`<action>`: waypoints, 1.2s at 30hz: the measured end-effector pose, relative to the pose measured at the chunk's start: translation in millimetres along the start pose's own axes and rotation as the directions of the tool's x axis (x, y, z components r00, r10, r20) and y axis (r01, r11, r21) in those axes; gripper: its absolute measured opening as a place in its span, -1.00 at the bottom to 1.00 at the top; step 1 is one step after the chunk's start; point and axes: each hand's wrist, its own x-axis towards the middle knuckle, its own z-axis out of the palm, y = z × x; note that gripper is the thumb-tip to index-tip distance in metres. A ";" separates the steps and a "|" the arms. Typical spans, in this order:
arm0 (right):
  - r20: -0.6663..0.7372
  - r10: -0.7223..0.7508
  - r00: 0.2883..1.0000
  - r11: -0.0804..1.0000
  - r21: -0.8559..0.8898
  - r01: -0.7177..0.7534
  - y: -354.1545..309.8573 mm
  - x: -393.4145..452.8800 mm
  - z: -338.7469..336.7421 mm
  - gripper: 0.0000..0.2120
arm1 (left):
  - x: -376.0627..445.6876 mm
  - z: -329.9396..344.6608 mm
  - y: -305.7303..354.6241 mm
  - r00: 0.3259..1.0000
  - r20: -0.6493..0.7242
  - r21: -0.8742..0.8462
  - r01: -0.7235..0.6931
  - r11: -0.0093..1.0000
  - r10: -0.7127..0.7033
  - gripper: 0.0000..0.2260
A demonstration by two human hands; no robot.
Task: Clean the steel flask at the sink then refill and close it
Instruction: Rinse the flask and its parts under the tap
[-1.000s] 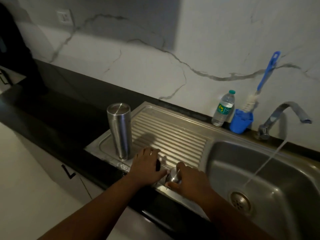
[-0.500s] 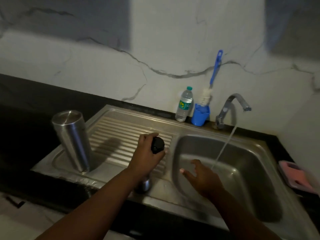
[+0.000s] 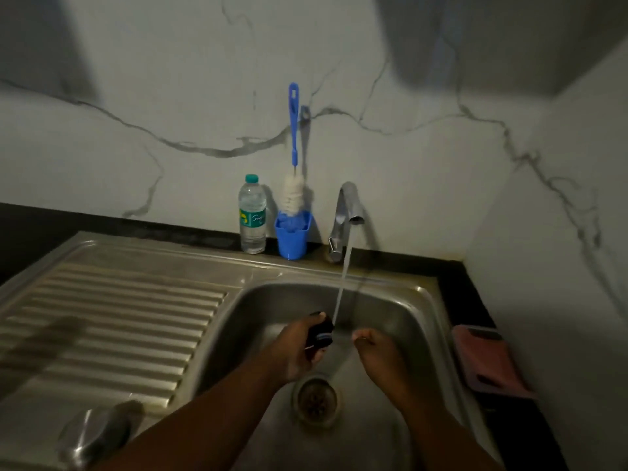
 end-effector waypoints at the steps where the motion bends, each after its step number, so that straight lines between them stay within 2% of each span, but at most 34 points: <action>1: 0.005 -0.004 1.000 0.997 0.074 0.003 -1.6 6.9 -2.0 -0.86 | 5.5 7.8 1.3 1.000 -0.012 0.019 -0.008 1.000 0.008 -0.78; 3: 0.056 -0.005 0.998 0.974 0.228 -0.008 -4.9 20.7 -0.1 -0.81 | 13.7 20.8 5.0 0.999 -0.003 0.051 -0.035 0.998 0.035 -0.82; 5: 0.106 -0.035 0.994 0.950 0.313 0.000 -6.0 33.7 7.7 -0.57 | 23.3 27.9 7.7 0.995 0.040 0.071 -0.094 0.993 0.091 -0.85; 7: 0.152 -0.081 0.985 0.946 0.322 0.029 -4.6 43.6 18.0 -0.26 | 37.9 28.3 9.8 0.988 0.072 0.081 -0.144 0.986 0.139 -0.80; 9: 0.204 -0.130 0.970 0.962 0.262 0.074 -4.3 50.6 27.9 -0.12 | 47.0 28.8 11.7 0.974 0.130 0.110 -0.200 0.974 0.186 -0.73; 10: 0.212 -0.148 0.966 0.968 0.231 0.097 -4.6 53.8 30.7 -0.12 | 50.5 29.4 12.2 0.967 0.160 0.124 -0.217 0.968 0.196 -0.70; 12: 0.184 -0.136 0.974 0.955 0.285 0.080 -6.5 64.6 32.8 -0.17 | 58.9 31.9 10.2 0.965 0.165 0.137 -0.228 0.964 0.205 -0.71; 15: 0.104 0.014 0.994 0.867 0.495 -0.064 -11.4 80.1 31.1 -0.45 | 71.8 31.8 -0.8 0.957 0.207 0.187 -0.245 0.951 0.205 -0.73; 16: 0.084 0.040 0.996 0.865 0.495 -0.077 -14.3 80.5 30.8 -0.46 | 73.2 30.6 -3.6 0.954 0.212 0.197 -0.254 0.947 0.212 -0.72; 19: 0.141 -0.038 0.989 0.953 0.302 -0.007 -19.1 69.0 46.4 -0.07 | 80.0 22.0 0.2 0.955 0.164 0.197 -0.279 0.940 0.249 -0.73; 20: 0.146 -0.040 0.989 0.973 0.232 0.005 -23.6 63.8 53.0 -0.09 | 81.9 18.2 4.1 0.951 0.157 0.220 -0.298 0.929 0.267 -0.72; 21: 0.122 -0.041 0.992 0.978 0.210 0.014 -23.5 62.5 57.3 -0.20 | 84.6 15.7 6.6 0.943 0.169 0.258 -0.323 0.910 0.287 -0.71; 23: 0.046 0.015 0.999 0.964 0.265 -0.027 -27.1 65.6 53.5 -0.38 | 83.8 15.2 8.9 0.917 0.256 0.287 -0.375 0.881 0.307 -0.78; 24: 0.019 0.063 0.998 0.930 0.362 -0.066 -29.7 72.0 47.4 -0.38 | 82.0 16.7 8.4 0.910 0.278 0.290 -0.383 0.877 0.306 -0.81; 26: 0.047 0.235 0.971 0.748 0.630 -0.212 -33.3 83.1 38.1 -0.40 | 82.0 19.6 5.0 0.915 0.283 0.278 -0.365 0.889 0.287 -0.78; 27: 0.066 0.304 0.951 0.676 0.688 -0.264 -34.7 85.3 39.2 -0.45 | 82.1 20.5 5.5 0.925 0.265 0.263 -0.342 0.902 0.273 -0.76; 29: 0.121 0.309 0.943 0.660 0.687 -0.304 -40.3 82.9 47.6 -0.51 | 86.3 20.7 8.3 0.942 0.239 0.217 -0.290 0.932 0.238 -0.73; 31: 0.115 0.337 0.934 0.661 0.678 -0.322 -40.6 77.6 57.4 -0.51 | 90.4 20.0 10.8 0.939 0.277 0.172 -0.258 0.951 0.204 -0.71; 33: 0.080 0.374 0.924 0.588 0.750 -0.303 -36.2 76.0 56.1 -0.53 | 87.4 20.8 9.4 0.935 0.307 0.100 -0.218 0.971 0.178 -0.72; 35: 0.100 0.373 0.922 0.530 0.793 -0.300 -24.4 83.1 43.5 -0.42 | 81.3 25.6 4.1 0.943 0.301 0.022 -0.154 0.988 0.140 -0.73; 36: 0.128 0.344 0.930 0.538 0.785 -0.307 -21.6 86.4 37.1 -0.36 | 80.2 26.9 -0.1 0.954 0.275 -0.019 -0.121 0.992 0.122 -0.72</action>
